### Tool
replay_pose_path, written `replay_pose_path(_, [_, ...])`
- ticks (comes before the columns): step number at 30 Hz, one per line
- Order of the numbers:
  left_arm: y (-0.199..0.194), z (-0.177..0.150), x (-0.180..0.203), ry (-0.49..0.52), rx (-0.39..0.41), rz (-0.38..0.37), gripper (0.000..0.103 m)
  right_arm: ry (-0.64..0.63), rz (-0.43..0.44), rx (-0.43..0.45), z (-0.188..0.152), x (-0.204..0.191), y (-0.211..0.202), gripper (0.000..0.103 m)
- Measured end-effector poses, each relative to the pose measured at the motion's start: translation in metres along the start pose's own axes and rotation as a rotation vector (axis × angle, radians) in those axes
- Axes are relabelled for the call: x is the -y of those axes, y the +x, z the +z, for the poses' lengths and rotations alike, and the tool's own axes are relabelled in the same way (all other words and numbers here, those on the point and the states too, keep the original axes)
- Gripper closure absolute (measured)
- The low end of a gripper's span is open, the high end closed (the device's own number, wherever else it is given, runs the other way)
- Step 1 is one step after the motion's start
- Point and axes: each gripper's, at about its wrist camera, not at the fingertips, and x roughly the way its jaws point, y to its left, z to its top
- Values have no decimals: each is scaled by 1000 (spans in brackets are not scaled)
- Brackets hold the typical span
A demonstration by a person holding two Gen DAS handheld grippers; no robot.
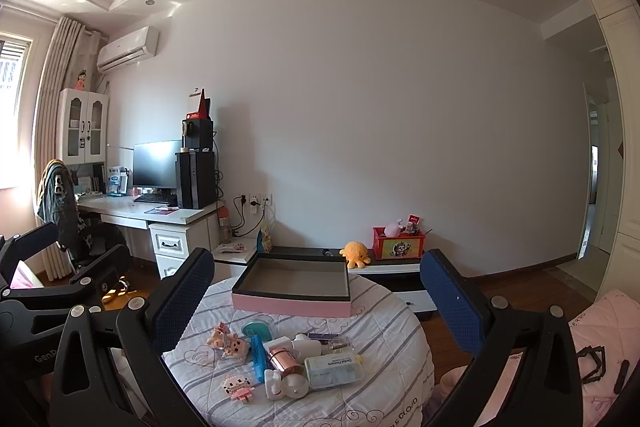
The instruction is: Organize rigid objects
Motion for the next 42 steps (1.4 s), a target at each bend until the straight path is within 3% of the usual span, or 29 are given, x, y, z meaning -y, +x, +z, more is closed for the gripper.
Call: replay_pose_path(42, [-6, 1, -12, 1, -13, 18, 0, -20, 1, -1, 2, -5, 0, 0])
